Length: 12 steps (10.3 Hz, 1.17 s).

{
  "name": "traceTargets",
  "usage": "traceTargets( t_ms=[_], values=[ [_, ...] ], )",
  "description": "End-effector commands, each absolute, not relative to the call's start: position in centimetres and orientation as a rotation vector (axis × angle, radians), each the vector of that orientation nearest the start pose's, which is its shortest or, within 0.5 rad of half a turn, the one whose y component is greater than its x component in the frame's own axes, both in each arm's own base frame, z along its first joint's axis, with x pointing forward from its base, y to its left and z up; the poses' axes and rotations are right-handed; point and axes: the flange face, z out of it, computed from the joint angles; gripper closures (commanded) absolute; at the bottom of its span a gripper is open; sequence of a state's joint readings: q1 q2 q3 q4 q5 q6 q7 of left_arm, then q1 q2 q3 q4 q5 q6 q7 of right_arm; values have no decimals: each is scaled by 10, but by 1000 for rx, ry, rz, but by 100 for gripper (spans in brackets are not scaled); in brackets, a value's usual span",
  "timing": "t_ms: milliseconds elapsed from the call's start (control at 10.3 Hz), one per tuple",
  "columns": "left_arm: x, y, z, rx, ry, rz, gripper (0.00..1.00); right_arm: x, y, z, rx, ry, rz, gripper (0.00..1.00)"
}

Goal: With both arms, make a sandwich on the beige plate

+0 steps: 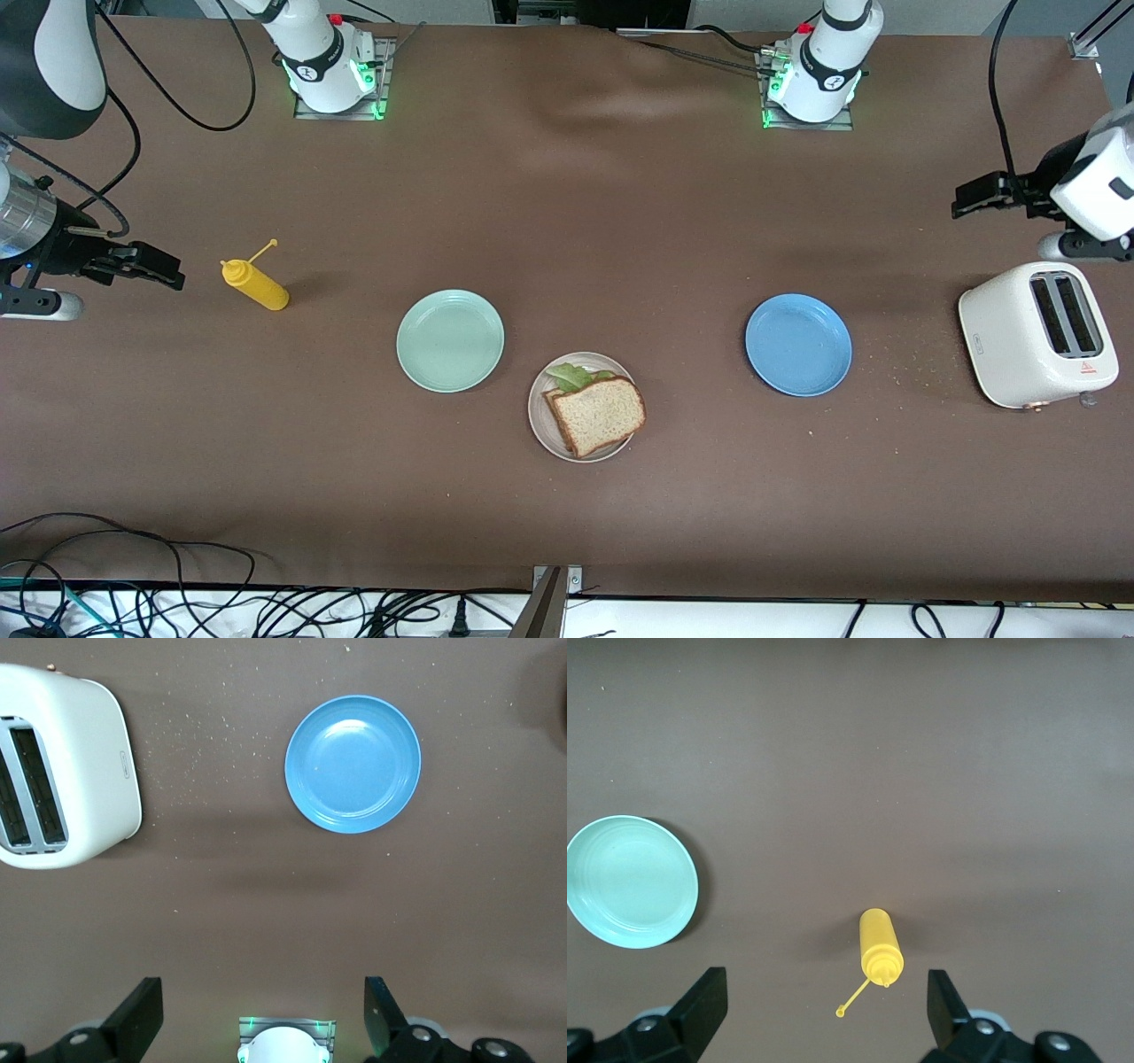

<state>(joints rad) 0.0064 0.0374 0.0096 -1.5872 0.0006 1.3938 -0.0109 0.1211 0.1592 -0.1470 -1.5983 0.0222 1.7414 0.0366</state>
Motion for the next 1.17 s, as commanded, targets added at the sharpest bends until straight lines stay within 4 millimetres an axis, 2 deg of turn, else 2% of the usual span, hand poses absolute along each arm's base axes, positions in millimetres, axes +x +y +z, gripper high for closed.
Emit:
traceTargets(
  t_ms=[0, 292, 390, 682, 1072],
  values=[
    [522, 3, 596, -3145, -27, 324, 0, 605, -17, 533, -3135, 140, 21, 2],
    [522, -4, 606, -3141, -8, 288, 0, 605, -19, 536, -3135, 145, 14, 0],
    [527, -8, 617, -3137, 3, 246, 0, 605, -17, 535, -3137, 140, 19, 0],
    [539, -10, 621, -3141, 11, 222, 0, 606, -17, 536, -3137, 139, 14, 0],
    [545, -16, 620, -3146, 21, 211, 0, 606, -16, 536, -3137, 137, 14, 0]
  ],
)
